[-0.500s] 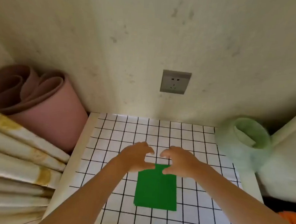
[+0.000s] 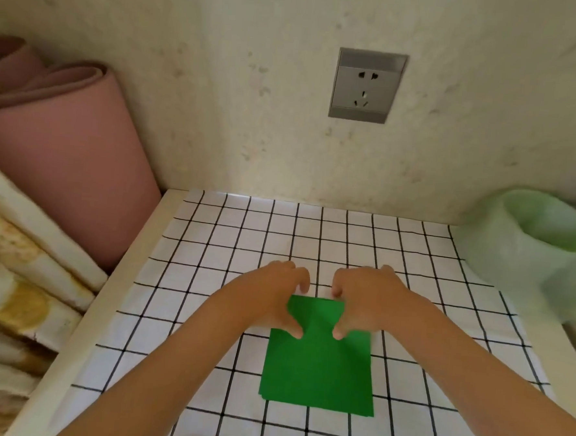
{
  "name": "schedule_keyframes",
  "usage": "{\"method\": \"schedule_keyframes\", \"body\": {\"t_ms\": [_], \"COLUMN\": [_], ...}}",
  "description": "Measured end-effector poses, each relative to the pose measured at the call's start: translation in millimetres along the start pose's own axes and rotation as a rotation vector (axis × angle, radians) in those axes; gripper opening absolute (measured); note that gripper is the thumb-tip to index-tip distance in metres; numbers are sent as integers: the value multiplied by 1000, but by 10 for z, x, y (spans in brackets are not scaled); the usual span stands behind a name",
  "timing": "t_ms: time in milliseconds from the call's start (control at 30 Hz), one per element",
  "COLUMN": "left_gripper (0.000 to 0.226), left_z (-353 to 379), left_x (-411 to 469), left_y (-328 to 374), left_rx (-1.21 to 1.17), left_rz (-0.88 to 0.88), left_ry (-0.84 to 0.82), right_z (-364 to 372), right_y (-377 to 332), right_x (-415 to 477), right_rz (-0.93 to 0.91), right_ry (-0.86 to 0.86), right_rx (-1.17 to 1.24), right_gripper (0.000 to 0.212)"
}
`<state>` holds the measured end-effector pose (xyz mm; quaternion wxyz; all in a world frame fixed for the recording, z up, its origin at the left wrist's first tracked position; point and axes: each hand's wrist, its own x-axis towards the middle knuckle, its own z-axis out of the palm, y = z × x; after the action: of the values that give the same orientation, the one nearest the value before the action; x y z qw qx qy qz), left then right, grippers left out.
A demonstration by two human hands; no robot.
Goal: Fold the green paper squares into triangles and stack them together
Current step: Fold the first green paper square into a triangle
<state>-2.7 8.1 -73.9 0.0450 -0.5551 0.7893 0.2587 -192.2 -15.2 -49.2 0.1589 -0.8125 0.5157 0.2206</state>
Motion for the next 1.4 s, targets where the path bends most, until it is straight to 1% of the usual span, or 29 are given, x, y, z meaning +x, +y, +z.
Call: {"method": "schedule_keyframes", "body": {"t_ms": [100, 200, 267, 333, 467, 500, 567, 633, 700, 800, 833, 900, 1000, 1067, 1167, 1233, 1333, 1400], "left_gripper": [65, 68, 76, 83, 86, 86, 82, 72, 54, 23, 16, 11, 13, 17, 28, 39, 52, 54], "left_z": [-12, -17, 8, 63, 124, 136, 157, 178, 196, 224, 237, 257, 246, 213, 174, 173, 190, 187], "left_x": [-27, -85, -162, -281, -577, -651, -788, -910, -1008, -1070, -1080, -1100, -1146, -1170, -1174, -1169, -1149, -1145], "left_y": [40, 99, 154, 197, 211, 199, 165, 95, -24, -294, -386, -547, -724, -842, -1019, -1069, -974, -844], "left_rx": [63, 157, 212, 176, -145, -242, -475, -673, -743, -675, -654, -599, -432, -338, -319, -286, -153, -132], "left_rz": [4, -1, -9, -19, -33, -32, -41, -75, -121, -183, -195, -229, -292, -331, -361, -370, -337, -242], "left_ry": [5, 53, 122, 205, 346, 365, 365, 352, 374, 448, 465, 486, 520, 544, 543, 535, 592, 626], "right_z": [33, 35, 48, 98, 206, 222, 240, 261, 288, 344, 376, 441, 498, 498, 496, 498, 477, 443], "right_y": [-58, -90, -87, -75, -69, -85, -156, -261, -389, -616, -692, -835, -989, -1094, -1260, -1357, -1442, -1436], "right_x": [-23, -100, -188, -302, -564, -623, -718, -757, -751, -665, -614, -500, -338, -270, -196, -152, -132, -143], "right_rz": [11, 19, 17, 22, 38, 33, 35, 49, 51, 44, 50, 74, 92, 94, 121, 146, 158, 168], "right_ry": [-3, -58, -27, 55, 212, 248, 306, 337, 355, 388, 409, 469, 544, 561, 594, 606, 653, 694], "right_rx": [-29, 134, 232, 311, 549, 619, 786, 916, 996, 1079, 1094, 1093, 986, 919, 844, 764, 684, 690], "right_gripper": [57, 41, 36, 33, 23, 19, 17, 17, 16, 18, 18, 16, 12, 17, 25, 27, 29, 30]}}
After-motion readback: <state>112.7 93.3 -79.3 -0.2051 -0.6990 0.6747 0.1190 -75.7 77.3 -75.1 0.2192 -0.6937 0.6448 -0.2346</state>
